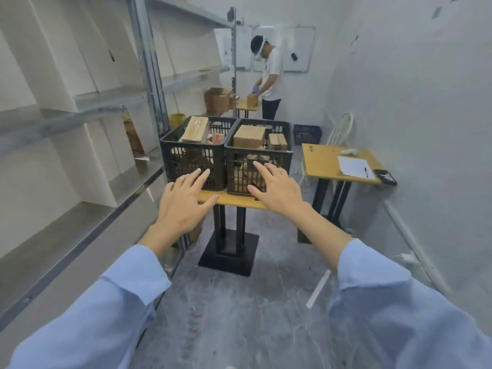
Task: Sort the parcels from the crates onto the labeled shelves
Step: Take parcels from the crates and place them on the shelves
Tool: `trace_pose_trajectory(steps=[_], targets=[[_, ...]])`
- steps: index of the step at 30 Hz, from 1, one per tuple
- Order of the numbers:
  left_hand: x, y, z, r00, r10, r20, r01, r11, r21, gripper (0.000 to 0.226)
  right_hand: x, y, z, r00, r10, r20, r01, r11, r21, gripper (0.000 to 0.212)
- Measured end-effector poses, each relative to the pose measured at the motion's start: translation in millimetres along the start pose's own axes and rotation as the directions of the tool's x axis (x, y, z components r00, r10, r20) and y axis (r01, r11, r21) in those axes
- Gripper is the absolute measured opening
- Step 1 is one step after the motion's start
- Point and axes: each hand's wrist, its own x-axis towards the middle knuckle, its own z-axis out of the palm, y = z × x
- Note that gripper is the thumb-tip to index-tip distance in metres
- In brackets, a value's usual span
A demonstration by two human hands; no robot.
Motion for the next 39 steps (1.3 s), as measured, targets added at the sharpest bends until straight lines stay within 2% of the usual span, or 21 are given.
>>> trace_pose_trajectory(steps=[11,17,25,32,39], targets=[[248.4,-5.5,106.9,0.989,0.150,0.014,-0.149,0.985,-0.086,0.069,188.5,115.5,47.8,0.988,0.157,0.001,-0.157,0.985,-0.068,0.072],[338.5,-6.9,161.8,0.981,0.192,0.030,-0.187,0.975,-0.119,0.069,262.9,157.4,72.8,0.979,0.205,0.002,-0.204,0.976,-0.072,0.073],[441.4,-17.8,230.7,0.990,0.134,0.042,-0.128,0.983,-0.131,0.071,370.5,210.3,126.8,0.981,0.185,0.058,-0.185,0.983,-0.009,0.073],[519.8,-27.8,286.8,0.991,0.040,0.126,-0.029,0.995,-0.091,0.075,459.4,248.7,169.9,0.987,0.124,0.102,-0.135,0.985,0.111,0.077],[563.8,-35.1,336.6,0.987,-0.024,0.160,0.030,0.999,-0.037,0.075,519.4,264.8,232.0,0.959,0.106,0.262,-0.164,0.964,0.209,0.086]])
